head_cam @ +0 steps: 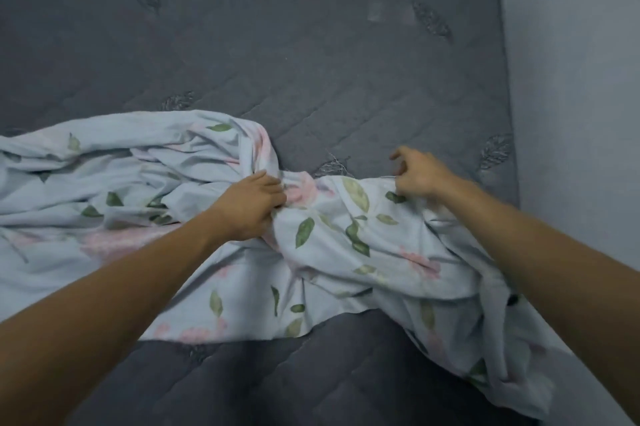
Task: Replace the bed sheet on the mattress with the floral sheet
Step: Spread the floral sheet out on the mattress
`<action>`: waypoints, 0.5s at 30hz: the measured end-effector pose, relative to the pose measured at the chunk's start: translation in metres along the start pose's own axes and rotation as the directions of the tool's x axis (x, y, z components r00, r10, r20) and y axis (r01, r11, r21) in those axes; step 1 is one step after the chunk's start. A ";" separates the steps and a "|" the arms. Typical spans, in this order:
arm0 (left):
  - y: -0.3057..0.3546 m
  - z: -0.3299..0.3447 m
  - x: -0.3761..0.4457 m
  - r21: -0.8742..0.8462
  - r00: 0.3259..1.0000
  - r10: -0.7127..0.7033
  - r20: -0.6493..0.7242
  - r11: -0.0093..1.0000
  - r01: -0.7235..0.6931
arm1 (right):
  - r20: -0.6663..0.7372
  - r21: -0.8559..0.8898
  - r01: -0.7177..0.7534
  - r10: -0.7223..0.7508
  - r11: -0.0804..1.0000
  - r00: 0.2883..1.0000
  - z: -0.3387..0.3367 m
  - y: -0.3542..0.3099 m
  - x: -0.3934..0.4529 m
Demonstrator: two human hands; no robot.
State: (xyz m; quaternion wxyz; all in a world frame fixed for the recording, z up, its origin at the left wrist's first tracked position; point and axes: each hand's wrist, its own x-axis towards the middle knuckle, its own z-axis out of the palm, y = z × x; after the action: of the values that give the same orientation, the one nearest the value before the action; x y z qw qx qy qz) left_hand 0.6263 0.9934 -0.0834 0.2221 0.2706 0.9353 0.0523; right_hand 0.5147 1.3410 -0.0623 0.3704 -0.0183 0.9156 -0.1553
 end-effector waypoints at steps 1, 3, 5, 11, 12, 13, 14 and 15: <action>0.006 0.004 -0.011 -0.039 0.999 -0.009 -0.047 0.999 0.007 | 0.019 0.030 0.007 -0.007 1.000 1.000 0.007 -0.012 0.006; 0.019 0.013 -0.037 -0.065 0.993 -0.017 -0.116 0.998 0.009 | 0.037 0.019 0.059 -0.060 0.998 0.998 0.026 -0.033 0.019; 0.029 0.020 -0.065 -0.048 0.989 0.063 -0.133 0.996 -0.070 | 0.042 -0.100 0.113 -0.109 0.989 0.993 0.052 -0.045 0.031; 0.053 0.044 -0.121 -0.166 0.994 0.108 0.021 0.981 -0.103 | 0.166 -0.497 0.202 -0.136 0.844 0.977 0.107 -0.051 0.022; 0.054 0.045 -0.124 -0.194 0.992 0.100 0.081 0.978 -0.082 | 0.182 -0.492 0.206 -0.132 0.846 0.974 0.110 -0.050 0.020; 0.055 0.045 -0.123 -0.236 0.983 0.088 0.163 0.971 -0.048 | 0.198 -0.476 0.209 -0.127 0.854 0.972 0.110 -0.049 0.018; 0.055 0.043 -0.120 -0.291 0.963 0.081 0.256 0.957 -0.003 | 0.225 -0.442 0.215 -0.125 0.871 0.966 0.109 -0.048 0.016; 0.055 0.039 -0.115 -0.341 0.926 0.084 0.368 0.939 0.050 | 0.255 -0.387 0.232 -0.138 0.892 0.957 0.106 -0.047 0.015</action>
State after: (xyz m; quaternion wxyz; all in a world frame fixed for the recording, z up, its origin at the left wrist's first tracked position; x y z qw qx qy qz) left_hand 0.7569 0.9785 -0.0617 0.4411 0.2406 0.8489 0.1640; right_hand 0.5726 1.2652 -0.1301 0.4407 -0.2008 0.8748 0.0099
